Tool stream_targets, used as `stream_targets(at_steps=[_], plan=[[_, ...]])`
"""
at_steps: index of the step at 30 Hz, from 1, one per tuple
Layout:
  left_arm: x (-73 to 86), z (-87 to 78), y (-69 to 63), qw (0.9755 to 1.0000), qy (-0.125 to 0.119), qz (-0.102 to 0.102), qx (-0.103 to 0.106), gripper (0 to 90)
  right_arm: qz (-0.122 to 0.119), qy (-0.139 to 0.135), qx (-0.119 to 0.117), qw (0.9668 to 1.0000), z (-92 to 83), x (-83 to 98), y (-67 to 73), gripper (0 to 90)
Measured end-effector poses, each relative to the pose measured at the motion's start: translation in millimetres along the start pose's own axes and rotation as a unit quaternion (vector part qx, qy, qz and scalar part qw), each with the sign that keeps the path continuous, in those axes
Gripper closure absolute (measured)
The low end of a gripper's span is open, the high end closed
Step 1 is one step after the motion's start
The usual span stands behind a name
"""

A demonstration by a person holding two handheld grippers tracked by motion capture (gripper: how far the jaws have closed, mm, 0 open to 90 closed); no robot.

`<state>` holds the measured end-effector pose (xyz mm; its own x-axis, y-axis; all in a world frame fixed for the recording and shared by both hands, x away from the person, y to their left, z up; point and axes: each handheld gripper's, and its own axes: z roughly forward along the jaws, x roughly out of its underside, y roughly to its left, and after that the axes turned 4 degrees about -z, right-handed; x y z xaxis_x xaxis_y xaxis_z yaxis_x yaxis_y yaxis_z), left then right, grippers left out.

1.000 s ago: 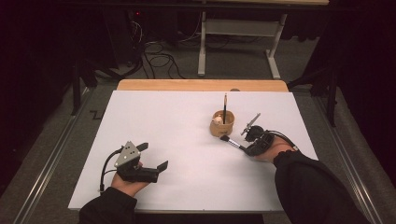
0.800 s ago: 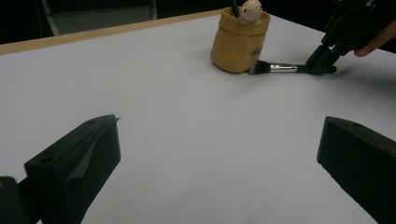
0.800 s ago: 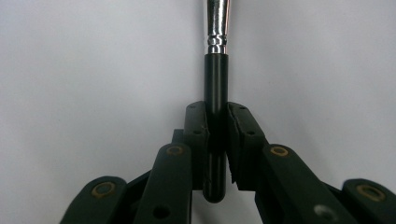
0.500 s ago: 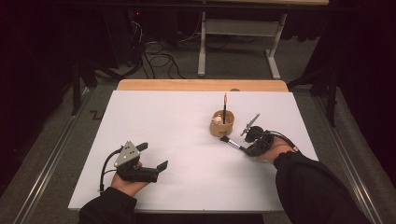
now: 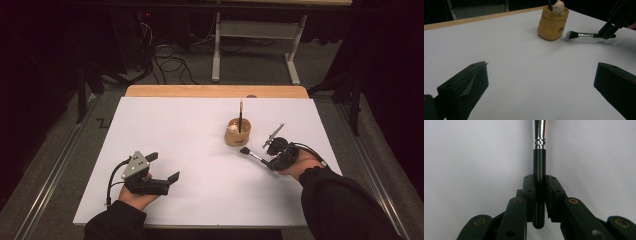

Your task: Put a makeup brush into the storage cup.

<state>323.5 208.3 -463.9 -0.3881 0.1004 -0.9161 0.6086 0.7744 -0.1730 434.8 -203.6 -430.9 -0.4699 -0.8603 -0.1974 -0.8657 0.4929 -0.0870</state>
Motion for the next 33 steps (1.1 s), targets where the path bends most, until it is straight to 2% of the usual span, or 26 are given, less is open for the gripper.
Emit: stream_targets(at_steps=[7,10,11,12,22,27,33], plan=[[0.0,-0.4,0.4,1.0,-0.001,0.0,0.0,0.2,0.017,-0.004,0.01,0.9998,-4.9,5.6,6.9,80.7],[0.1,0.0,0.4,1.0,0.0,-0.001,0.0,0.2,0.037,-0.004,0.015,0.9992,-7.1,7.8,9.7,80.7],[0.1,0.1,0.3,1.0,0.0,-0.001,0.0,0.2,0.033,-0.006,0.017,0.9993,-7.2,9.0,9.5,80.7],[0.1,0.1,0.2,1.0,0.0,-0.001,0.0,0.2,0.041,-0.007,0.016,0.999,-7.6,10.0,11.0,80.7],[0.5,0.6,-0.2,1.0,0.001,-0.001,0.0,0.2,0.056,-0.022,0.011,0.9981,-4.6,19.2,16.5,80.7],[0.7,1.0,0.2,1.0,0.001,-0.002,0.0,0.2,0.067,-0.047,0.016,0.9965,-7.4,22.0,17.9,80.7],[0.6,0.8,0.1,1.0,0.002,-0.001,0.0,0.2,0.089,-0.083,0.023,0.9923,-9.4,29.9,17.8,80.7]])
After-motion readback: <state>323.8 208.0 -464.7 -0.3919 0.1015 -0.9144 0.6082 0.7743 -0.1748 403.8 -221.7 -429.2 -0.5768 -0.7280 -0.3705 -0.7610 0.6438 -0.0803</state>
